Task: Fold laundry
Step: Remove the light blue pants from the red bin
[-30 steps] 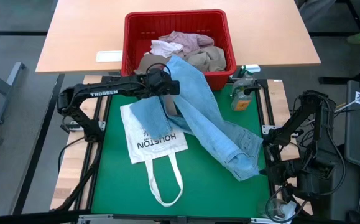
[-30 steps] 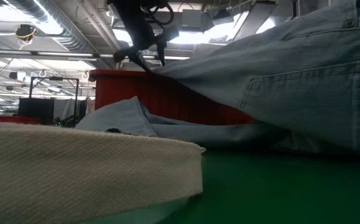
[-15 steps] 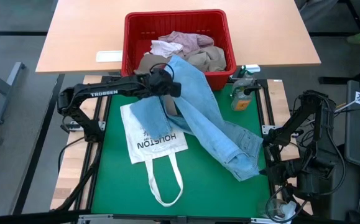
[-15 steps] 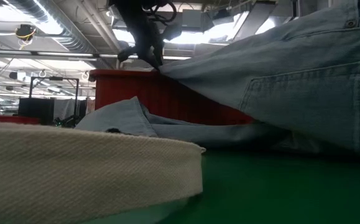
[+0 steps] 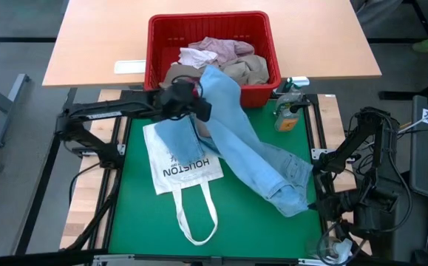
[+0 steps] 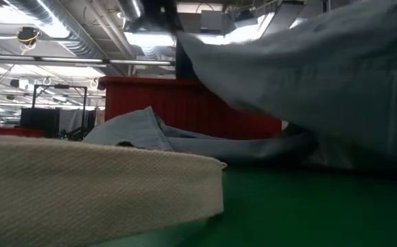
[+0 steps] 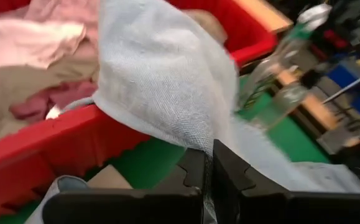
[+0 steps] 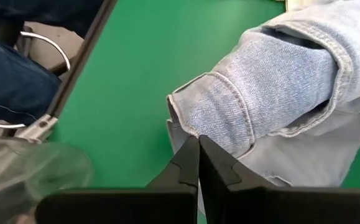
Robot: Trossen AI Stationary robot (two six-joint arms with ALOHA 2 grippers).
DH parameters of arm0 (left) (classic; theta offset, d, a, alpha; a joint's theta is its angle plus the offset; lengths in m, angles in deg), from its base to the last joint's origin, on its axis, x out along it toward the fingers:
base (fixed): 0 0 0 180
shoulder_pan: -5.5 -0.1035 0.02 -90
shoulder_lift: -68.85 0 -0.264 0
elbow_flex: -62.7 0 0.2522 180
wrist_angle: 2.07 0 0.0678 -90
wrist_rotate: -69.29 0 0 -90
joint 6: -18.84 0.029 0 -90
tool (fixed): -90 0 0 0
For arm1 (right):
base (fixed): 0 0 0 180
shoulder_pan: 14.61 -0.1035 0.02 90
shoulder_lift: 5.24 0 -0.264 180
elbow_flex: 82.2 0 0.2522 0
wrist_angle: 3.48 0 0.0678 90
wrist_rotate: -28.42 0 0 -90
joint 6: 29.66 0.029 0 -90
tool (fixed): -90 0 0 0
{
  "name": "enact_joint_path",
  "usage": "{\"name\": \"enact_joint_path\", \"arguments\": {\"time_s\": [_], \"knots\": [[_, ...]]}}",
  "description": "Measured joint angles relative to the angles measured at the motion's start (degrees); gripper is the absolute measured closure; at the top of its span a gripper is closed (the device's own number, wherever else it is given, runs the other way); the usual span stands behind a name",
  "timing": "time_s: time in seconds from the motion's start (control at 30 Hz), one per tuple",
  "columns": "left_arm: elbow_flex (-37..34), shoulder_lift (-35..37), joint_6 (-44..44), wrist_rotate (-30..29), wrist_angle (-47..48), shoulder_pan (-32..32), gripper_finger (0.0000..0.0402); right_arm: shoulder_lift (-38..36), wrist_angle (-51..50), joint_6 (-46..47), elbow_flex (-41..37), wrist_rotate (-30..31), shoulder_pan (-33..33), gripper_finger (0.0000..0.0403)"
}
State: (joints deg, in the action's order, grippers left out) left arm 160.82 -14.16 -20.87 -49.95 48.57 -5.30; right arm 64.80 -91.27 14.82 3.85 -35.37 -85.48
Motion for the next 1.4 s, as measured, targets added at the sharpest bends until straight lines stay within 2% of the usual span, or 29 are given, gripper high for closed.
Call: {"name": "enact_joint_path", "arguments": {"time_s": [0.23, 0.37, 0.63, 0.83, 1.1, 1.4], "knots": [[3.81, 4.04, -0.09, -3.59, 3.12, 9.34, 0.04, 0.57, 4.69, -4.07, 0.0, 2.82, 0.0, 0.0402], [6.05, 4.04, -1.53, -6.15, 9.63, 15.53, 0.04, 1.93, 7.97, -6.66, 0.0, 4.33, 0.0, 0.0402], [7.78, 3.9, -14.5, -7.58, 24.78, 27.42, 0.0401, 8.22, 14.05, -11.41, 0.0, 5.75, 0.01, 0.0402], [7.73, 3.9, -27.99, -1.85, 32.71, 35.27, 0.0401, 13.67, 18.13, -14.76, 0.0, 5.73, 0.0, 0.0402], [7.73, 2.57, -42.27, 6.64, 34.72, 43.34, 0.0401, 18.55, 22.25, -16.84, 0.0, 3.72, 0.04, 0.0402], [7.67, -2.84, -45.91, 11.88, 34.68, 47.15, 0.0394, 19.06, 22.51, -18.2, 0.0, 2.8, 0.04, 0.0402]]}}
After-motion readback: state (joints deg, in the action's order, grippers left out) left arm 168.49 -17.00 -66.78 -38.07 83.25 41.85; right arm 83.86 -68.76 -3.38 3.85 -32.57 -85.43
